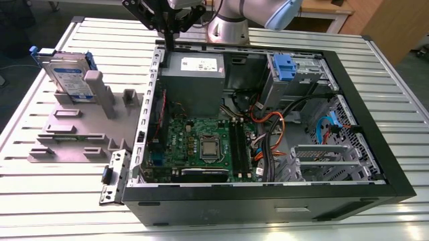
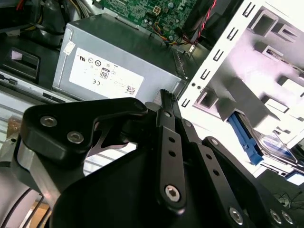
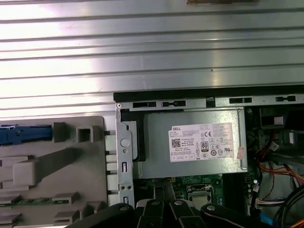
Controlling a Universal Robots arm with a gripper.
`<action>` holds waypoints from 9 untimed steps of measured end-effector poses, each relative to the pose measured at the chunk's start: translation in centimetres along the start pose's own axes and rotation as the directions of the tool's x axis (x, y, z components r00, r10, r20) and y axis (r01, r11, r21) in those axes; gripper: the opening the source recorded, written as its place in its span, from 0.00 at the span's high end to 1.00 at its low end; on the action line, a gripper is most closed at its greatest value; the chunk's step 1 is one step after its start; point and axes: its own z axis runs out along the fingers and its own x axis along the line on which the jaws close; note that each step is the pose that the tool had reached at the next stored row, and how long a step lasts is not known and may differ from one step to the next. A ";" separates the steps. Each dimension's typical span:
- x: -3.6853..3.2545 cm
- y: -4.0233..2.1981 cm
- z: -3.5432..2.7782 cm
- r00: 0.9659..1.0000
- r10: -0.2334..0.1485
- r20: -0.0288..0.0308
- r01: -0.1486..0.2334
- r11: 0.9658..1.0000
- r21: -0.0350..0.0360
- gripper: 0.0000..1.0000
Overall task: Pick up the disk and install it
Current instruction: 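Reach for the disk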
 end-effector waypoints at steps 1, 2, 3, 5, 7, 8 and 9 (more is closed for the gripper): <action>0.00 0.00 0.00 1.000 0.000 0.000 0.000 1.000 0.000 0.89; 0.00 0.00 0.00 1.000 0.000 0.000 0.000 1.000 0.000 0.89; -0.01 0.00 0.00 1.000 0.000 0.000 0.000 1.000 0.000 0.89; -0.01 0.00 0.00 1.000 0.000 0.000 0.000 1.000 0.000 0.89; 0.00 0.00 0.00 1.000 0.000 0.000 0.000 1.000 0.000 0.89; 0.02 0.00 0.00 1.000 0.000 0.000 0.000 1.000 0.000 0.89; 0.05 0.00 0.00 1.000 0.000 0.000 0.000 1.000 0.000 0.89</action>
